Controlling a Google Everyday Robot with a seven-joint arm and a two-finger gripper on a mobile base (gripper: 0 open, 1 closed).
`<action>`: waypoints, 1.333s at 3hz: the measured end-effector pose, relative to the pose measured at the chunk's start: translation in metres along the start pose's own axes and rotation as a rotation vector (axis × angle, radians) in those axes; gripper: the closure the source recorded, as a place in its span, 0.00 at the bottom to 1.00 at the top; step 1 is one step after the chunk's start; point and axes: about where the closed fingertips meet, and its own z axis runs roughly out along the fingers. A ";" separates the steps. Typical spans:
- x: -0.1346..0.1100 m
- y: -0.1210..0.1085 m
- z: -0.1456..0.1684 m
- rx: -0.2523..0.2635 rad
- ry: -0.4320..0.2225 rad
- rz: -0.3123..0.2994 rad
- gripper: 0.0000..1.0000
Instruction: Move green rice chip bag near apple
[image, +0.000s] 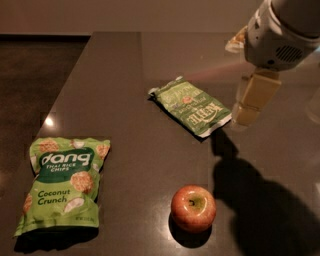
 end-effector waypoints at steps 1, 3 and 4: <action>-0.037 0.002 0.015 -0.018 -0.032 -0.118 0.00; -0.099 0.017 0.066 -0.091 -0.035 -0.343 0.00; -0.128 0.030 0.083 -0.138 -0.067 -0.468 0.00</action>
Offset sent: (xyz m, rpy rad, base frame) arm 0.0143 0.1242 -0.0430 -0.0719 0.0046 0.3793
